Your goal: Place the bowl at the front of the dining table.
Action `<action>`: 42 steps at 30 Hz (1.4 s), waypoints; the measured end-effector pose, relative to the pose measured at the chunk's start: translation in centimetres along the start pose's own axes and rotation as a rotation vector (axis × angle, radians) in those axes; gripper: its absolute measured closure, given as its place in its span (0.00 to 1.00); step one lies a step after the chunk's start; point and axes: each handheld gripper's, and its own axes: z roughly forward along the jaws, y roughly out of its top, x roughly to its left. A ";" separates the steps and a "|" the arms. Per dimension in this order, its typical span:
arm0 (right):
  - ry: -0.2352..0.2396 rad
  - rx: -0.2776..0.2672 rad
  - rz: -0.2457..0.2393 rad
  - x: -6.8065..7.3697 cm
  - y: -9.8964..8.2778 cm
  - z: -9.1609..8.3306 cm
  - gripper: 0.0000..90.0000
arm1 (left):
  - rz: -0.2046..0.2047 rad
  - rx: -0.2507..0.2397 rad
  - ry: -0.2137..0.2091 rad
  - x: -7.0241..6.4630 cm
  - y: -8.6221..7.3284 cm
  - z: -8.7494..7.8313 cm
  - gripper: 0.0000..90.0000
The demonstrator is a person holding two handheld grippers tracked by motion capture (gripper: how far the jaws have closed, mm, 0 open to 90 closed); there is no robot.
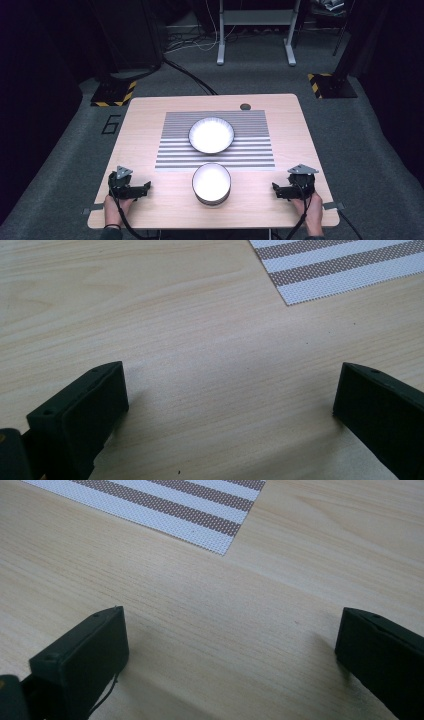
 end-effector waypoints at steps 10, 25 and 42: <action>0.005 0.001 -0.001 0.0 0.0 0.0 0.00 | -0.013 0.000 0.014 0.0 0.1 0.0 0.01; 0.008 0.003 -0.003 -0.2 0.1 0.0 0.00 | -0.017 -0.002 0.029 0.1 0.2 0.1 0.02; -0.005 -0.031 0.083 -0.2 1.3 -1.4 0.00 | -0.023 -0.016 -0.012 -0.5 0.9 -0.1 0.00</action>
